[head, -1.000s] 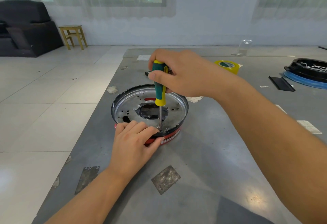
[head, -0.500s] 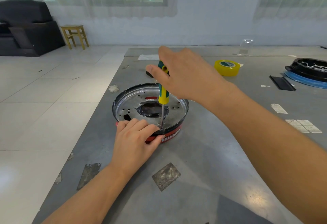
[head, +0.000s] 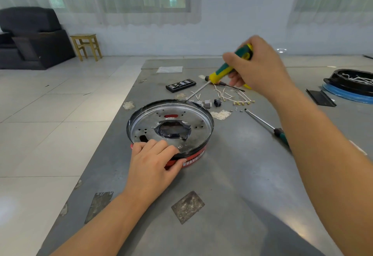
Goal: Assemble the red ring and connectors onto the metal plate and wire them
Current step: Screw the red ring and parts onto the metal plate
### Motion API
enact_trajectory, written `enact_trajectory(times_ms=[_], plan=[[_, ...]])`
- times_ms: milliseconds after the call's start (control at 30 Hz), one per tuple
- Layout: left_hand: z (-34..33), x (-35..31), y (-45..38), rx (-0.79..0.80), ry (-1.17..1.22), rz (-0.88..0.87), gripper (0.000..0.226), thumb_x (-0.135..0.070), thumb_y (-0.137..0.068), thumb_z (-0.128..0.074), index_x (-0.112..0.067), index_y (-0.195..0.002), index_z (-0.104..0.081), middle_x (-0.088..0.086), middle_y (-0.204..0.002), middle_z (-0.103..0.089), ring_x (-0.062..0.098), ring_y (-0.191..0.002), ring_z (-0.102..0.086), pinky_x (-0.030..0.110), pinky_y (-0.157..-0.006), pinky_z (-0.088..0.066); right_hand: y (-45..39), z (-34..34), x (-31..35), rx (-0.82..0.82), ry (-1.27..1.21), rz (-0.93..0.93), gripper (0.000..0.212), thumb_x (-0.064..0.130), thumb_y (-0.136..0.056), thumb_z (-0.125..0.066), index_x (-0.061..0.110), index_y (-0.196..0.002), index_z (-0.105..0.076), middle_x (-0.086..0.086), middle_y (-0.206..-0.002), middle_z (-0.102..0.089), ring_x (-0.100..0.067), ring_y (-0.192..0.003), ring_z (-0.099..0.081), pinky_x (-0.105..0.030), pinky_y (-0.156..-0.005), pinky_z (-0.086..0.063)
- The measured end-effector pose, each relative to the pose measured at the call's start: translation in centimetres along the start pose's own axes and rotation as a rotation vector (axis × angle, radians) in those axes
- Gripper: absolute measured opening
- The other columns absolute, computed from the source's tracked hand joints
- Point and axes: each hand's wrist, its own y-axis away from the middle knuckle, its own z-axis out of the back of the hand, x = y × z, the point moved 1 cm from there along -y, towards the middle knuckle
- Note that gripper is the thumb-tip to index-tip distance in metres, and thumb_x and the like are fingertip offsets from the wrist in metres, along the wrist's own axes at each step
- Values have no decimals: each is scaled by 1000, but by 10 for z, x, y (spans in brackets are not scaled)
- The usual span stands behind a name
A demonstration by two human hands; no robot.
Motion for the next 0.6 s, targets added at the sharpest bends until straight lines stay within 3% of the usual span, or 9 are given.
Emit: enact_trajectory(times_ms=[67,167,267,367,433,533,600], plan=[[0,-1,0,-1,10,7,21,-47,-91,-65,-28,-91,-74,-13,-82,-64,18,-78,-62,40,-80,-41,10,1,-43,-68,-84,-102,32,36,-86,-74,22,-96,-46,-7,-74,-76,-25,-64,-76,-34,-54,-60],[0,-1,0,8,11,9,21,-48,-92,-65,-31,-100,-75,-14,-83,-64,17,-79,-62,40,-81,-41,32,-2,-106,-152,-141,-260,31,28,-93,-74,25,-94,-43,-11,-79,-76,-26,-71,-77,-52,-78,-63],[0,0,1,13,10,5,19,-46,-91,-67,-31,-97,-78,-13,-82,-64,18,-79,-61,41,-81,-41,53,-9,-146,-171,-130,-345,28,25,-95,-73,23,-98,-45,-13,-88,-77,-22,-75,-77,-50,-83,-63],[-2,1,0,19,8,12,18,-46,-91,-69,-31,-93,-78,-12,-82,-63,19,-79,-61,41,-81,-41,65,-15,-164,-91,-32,-402,27,29,-93,-75,25,-101,-50,-4,-85,-77,-19,-79,-77,-53,-85,-61],[-3,1,1,16,12,8,20,-47,-92,-67,-31,-92,-77,-13,-82,-62,18,-79,-61,41,-81,-40,70,-16,-169,-17,107,-387,26,36,-89,-76,31,-99,-52,1,-91,-76,-21,-88,-74,-50,-87,-59],[-3,4,1,18,10,-16,22,-50,-90,-69,-30,-93,-77,-13,-84,-61,18,-80,-59,41,-82,-40,75,-17,-170,100,304,-285,25,36,-86,-79,35,-99,-58,10,-104,-70,-13,-101,-65,-29,-82,-50],[-3,5,1,22,16,-26,21,-49,-88,-72,-30,-94,-77,-13,-86,-62,18,-82,-59,42,-83,-40,78,-19,-170,211,415,-207,23,33,-87,-77,35,-105,-62,12,-105,-68,-13,-104,-62,-25,-80,-45]])
